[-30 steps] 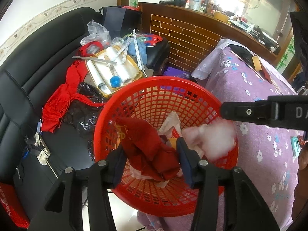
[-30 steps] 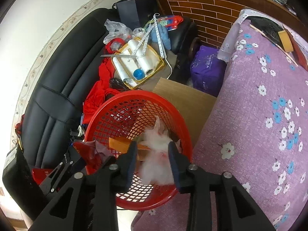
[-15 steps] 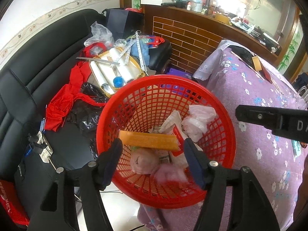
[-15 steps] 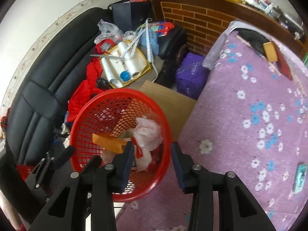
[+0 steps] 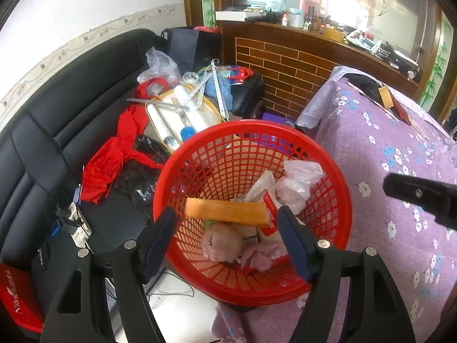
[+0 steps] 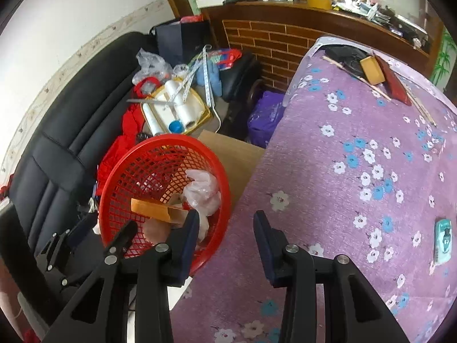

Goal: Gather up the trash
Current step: 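Move both open tools back over the table toward the remaining items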

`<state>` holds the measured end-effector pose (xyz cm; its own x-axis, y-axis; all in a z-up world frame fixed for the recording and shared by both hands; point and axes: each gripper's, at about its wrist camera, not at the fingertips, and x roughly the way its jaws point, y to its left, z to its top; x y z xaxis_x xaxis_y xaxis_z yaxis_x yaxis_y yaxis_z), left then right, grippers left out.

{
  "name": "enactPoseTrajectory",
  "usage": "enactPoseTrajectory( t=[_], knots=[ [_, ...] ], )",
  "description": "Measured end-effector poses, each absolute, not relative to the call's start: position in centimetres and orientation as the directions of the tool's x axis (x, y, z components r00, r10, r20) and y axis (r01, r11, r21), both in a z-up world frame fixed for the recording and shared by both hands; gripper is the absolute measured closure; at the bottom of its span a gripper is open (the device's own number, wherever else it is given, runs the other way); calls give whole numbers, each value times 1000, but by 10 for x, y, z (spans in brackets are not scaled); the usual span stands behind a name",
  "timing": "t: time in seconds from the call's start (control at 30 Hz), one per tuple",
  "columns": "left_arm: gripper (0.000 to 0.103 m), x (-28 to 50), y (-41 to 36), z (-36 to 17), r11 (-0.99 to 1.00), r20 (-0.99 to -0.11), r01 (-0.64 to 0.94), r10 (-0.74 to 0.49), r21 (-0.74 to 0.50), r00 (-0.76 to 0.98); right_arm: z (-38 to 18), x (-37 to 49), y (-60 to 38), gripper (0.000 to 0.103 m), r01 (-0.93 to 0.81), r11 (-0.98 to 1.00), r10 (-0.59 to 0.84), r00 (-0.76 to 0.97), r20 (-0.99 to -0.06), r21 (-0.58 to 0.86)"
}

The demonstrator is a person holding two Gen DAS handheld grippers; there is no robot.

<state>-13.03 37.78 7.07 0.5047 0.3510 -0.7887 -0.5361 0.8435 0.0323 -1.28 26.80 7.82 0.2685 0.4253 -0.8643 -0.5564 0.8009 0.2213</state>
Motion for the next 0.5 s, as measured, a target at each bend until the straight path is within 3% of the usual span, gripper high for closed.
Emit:
enactPoseTrajectory(
  t=[0.5],
  knots=[
    [32,-128,344,69,865,-774,-489,382,108,505,67,-22,187,60,-472,840,411,231,-882,267]
  ],
)
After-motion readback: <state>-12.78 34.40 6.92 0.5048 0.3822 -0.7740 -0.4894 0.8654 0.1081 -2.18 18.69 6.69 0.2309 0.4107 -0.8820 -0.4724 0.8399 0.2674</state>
